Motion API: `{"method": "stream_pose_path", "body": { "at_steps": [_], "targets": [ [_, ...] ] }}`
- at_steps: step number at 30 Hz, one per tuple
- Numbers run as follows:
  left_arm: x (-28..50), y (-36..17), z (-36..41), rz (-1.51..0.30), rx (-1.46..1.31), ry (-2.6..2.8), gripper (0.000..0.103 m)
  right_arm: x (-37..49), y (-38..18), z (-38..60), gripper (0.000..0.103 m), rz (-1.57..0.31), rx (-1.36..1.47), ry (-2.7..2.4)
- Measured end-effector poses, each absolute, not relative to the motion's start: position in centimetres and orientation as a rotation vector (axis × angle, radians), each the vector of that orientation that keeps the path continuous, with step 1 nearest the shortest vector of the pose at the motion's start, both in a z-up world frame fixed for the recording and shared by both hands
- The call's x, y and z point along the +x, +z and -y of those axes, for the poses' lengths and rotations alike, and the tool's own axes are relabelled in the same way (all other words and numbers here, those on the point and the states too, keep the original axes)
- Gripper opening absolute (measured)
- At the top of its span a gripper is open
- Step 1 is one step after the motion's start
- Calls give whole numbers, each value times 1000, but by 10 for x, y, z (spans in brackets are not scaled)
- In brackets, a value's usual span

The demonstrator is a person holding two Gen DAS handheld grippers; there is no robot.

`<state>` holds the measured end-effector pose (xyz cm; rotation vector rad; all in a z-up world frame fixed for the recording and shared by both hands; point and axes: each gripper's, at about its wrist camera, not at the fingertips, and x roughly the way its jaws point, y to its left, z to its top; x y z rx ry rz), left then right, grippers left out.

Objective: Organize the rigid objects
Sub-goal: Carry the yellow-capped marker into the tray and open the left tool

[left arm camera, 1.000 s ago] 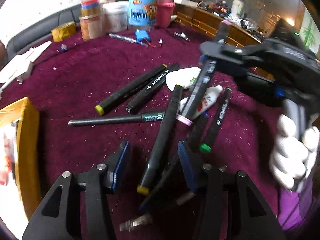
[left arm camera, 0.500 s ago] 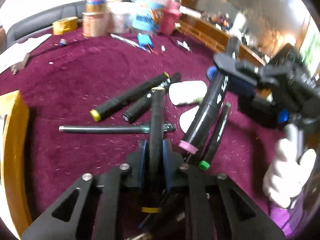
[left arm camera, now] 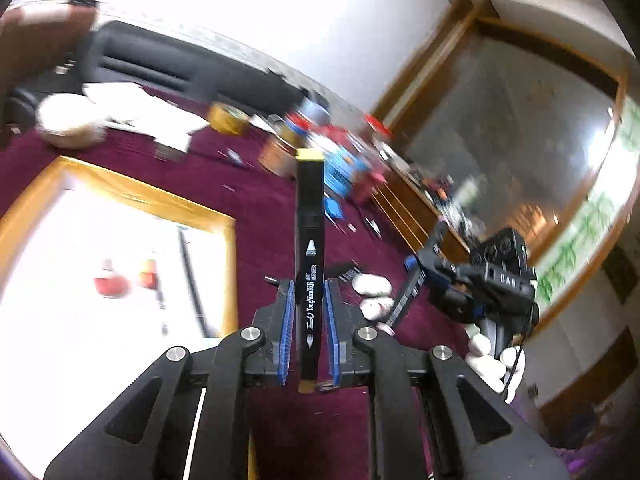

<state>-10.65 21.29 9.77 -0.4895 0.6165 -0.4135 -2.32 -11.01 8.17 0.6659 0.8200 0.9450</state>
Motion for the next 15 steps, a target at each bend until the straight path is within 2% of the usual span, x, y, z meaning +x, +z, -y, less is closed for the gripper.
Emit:
{"method": "stream_pose_path", "body": {
  "at_steps": [8,15],
  "targets": [
    [-131,80,-314,-615,-601,-253,12,-22,71,5,14,-961,485,1037],
    [-136,59,-332,-648,-614,-142,12,-21,42,-102,14,-1124,279,1083]
  ]
}}
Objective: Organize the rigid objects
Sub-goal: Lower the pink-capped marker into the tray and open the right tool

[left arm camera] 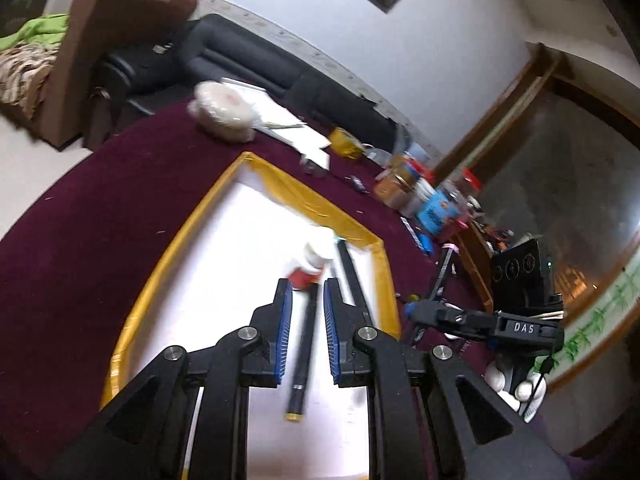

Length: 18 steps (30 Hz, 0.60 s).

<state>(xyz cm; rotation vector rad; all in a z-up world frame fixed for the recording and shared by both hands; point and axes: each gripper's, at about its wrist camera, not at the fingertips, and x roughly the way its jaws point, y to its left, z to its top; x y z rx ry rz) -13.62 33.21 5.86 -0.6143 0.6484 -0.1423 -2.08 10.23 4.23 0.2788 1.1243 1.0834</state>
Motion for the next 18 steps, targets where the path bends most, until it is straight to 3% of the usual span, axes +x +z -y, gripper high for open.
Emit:
{"method": "stream_pose_path", "body": {
  "at_steps": [4,8,15,18],
  "targets": [
    [-152,60,-341,-618,-616,-129,18,-27,32,-146,14,-1180,157,1121],
    [-163,59,-348,-601,-605,-107,38,-21,25,-186,14,-1189,23,1102],
    [-167,51,-358,-605,-632,-113,40,12,24,-209,14,-1134,-65,915],
    [-165,48,-358,-624,-646,-112,49,4,37,-199,15,-1092,-70,913]
  ]
}}
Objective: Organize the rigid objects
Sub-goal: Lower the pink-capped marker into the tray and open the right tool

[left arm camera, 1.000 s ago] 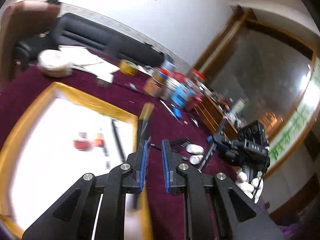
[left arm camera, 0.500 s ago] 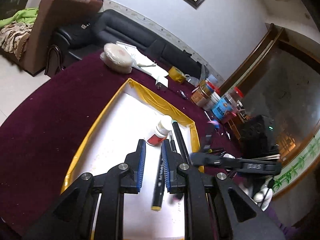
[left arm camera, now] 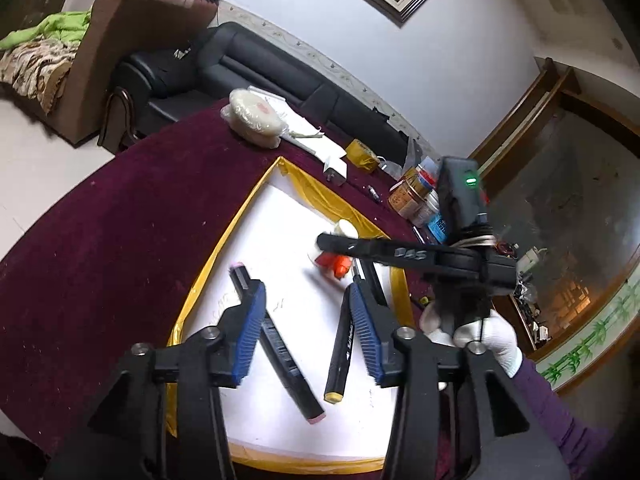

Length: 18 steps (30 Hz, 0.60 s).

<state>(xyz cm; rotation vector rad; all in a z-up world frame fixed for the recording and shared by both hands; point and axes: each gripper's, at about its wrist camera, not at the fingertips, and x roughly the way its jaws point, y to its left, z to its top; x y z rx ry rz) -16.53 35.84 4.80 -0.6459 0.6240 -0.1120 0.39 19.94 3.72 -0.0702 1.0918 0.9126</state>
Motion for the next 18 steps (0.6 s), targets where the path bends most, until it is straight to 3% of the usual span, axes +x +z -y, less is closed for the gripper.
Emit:
{"method": "stream_pose_path", "body": {
  "at_steps": [3,5,11,18],
  "targets": [
    [-164,48,-356,-631,-640,-117,51,-10,51,-187,24,-1075,-71,897],
    [-162,49,-351,-639,-624,-115,59,-18,56,-172,30,-1075,-78,856],
    [-139,39,-328,-818,-499,-33,63,-25,40,-153,30,-1187,3,850],
    [-106,23,-303,-981,-264,49,69,-45,18,-185,30,-1195,-183,741]
  ]
}}
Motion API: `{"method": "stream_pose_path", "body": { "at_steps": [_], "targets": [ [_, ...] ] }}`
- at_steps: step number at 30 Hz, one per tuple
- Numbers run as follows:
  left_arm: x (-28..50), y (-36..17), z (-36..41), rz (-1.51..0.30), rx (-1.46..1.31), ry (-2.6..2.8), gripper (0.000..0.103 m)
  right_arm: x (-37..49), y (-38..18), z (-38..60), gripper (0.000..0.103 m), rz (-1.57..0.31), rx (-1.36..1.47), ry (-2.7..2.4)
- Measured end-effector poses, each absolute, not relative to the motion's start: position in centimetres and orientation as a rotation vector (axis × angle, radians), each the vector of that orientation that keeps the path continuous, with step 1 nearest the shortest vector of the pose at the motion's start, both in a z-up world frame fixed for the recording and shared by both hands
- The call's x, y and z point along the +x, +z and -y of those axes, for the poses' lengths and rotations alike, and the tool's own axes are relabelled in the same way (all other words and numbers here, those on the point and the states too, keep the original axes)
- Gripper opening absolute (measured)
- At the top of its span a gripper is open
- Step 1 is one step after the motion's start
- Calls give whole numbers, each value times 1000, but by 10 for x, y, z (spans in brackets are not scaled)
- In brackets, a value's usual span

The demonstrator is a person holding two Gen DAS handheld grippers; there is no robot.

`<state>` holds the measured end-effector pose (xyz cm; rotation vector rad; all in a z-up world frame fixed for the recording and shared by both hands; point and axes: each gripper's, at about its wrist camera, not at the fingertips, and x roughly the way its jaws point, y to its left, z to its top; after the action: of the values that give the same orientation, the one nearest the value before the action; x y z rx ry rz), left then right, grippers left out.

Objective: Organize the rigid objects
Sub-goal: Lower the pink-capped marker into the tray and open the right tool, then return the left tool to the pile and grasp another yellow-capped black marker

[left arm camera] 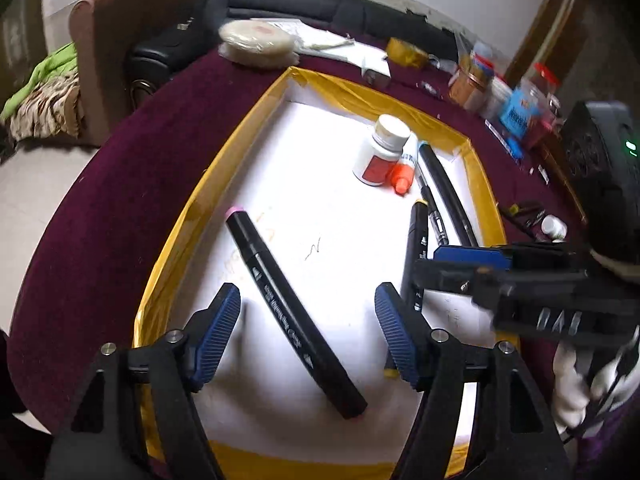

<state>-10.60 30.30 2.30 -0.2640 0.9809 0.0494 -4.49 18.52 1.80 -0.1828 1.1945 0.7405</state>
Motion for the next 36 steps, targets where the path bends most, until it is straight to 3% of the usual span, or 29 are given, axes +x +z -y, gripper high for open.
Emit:
{"method": "stream_pose_path", "body": {
  "at_steps": [2,4,7,9,12,17,19,23,24,26,27,29,36],
  "targets": [
    [-97,21,-305,-997,-239,52,68,-47,17,-188,29,-1179,-212,738],
    [-86,21,-307,-1011,-215,48,66,-48,20,-190,18,-1162,-226,742],
    [-68,23,-305,-1024,-241,-14,55,-43,24,-194,8,-1138,-235,721],
    [-57,23,-305,-1033,-276,-36,55,-36,24,-196,6,-1130,-222,699],
    [-43,24,-318,-1012,-403,-43,55,-19,24,-193,5,-1109,-184,703],
    [-78,60,-315,-824,-414,-54,61,-19,43,-155,8,-1067,-7,769],
    [-94,72,-310,-770,-398,-66,63,-22,61,-129,16,-989,16,743],
    [-103,96,-303,-682,-444,-109,63,-25,113,-83,17,-817,74,694],
    [-106,103,-300,-656,-449,-120,65,-30,130,-67,25,-746,103,688],
    [-109,116,-286,-616,-430,-141,78,-45,157,-32,65,-588,142,647],
    [-109,120,-275,-602,-404,-156,79,-55,164,-12,98,-496,154,615],
    [-104,119,-246,-613,-329,-182,79,-63,165,17,102,-383,150,531],
    [-59,84,-144,-788,-197,-314,78,-4,89,119,102,-647,318,347]
  ]
}}
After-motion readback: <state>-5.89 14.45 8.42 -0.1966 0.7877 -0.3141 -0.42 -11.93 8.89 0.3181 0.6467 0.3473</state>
